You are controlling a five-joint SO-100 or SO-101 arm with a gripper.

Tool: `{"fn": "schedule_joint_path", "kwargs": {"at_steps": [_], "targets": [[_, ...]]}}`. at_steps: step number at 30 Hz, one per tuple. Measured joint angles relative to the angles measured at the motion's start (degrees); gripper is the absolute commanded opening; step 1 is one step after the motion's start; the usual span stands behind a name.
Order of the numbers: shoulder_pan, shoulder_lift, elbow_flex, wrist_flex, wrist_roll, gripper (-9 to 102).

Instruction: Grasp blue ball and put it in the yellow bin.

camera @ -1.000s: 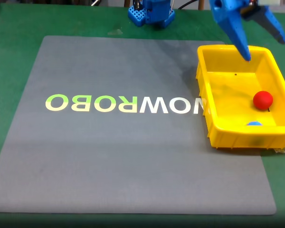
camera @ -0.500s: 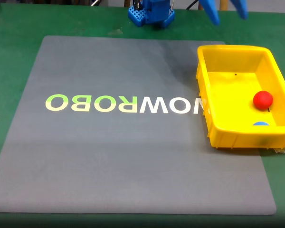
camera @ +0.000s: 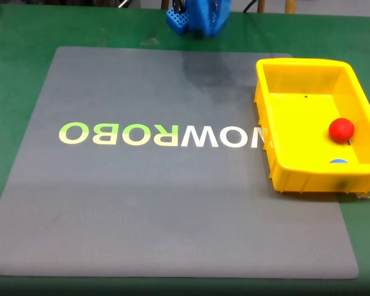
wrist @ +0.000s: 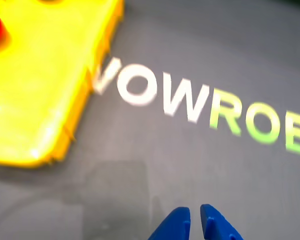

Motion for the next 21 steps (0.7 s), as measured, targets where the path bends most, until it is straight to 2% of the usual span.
{"fn": "schedule_joint_path", "kwargs": {"at_steps": [12, 21], "targets": [[6.0, 14.5, 22.1, 1.0, -1.8, 0], [6.2, 21.8, 25.4, 12.7, 0.4, 0]]}}
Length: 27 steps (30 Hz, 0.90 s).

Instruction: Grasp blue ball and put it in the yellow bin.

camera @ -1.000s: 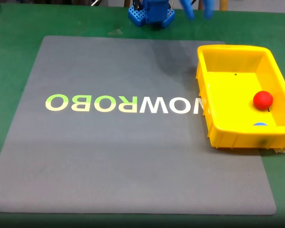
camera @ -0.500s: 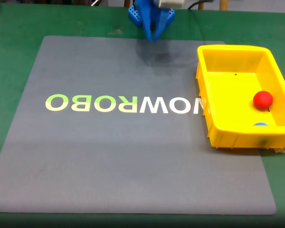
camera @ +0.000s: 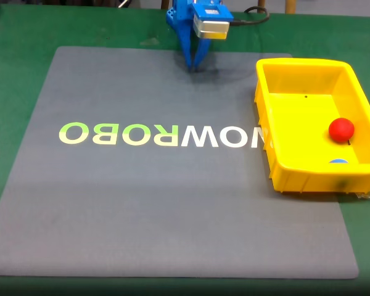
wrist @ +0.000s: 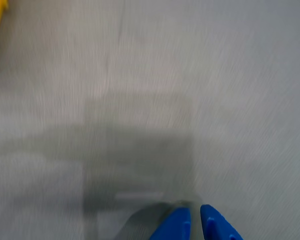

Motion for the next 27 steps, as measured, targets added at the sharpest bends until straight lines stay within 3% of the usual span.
{"fn": "schedule_joint_path", "kwargs": {"at_steps": [9, 27], "targets": [[1.1, 0.1, 1.3, 5.8, 1.8, 0], [1.5, 0.1, 1.3, 6.2, 2.3, 0]]}}
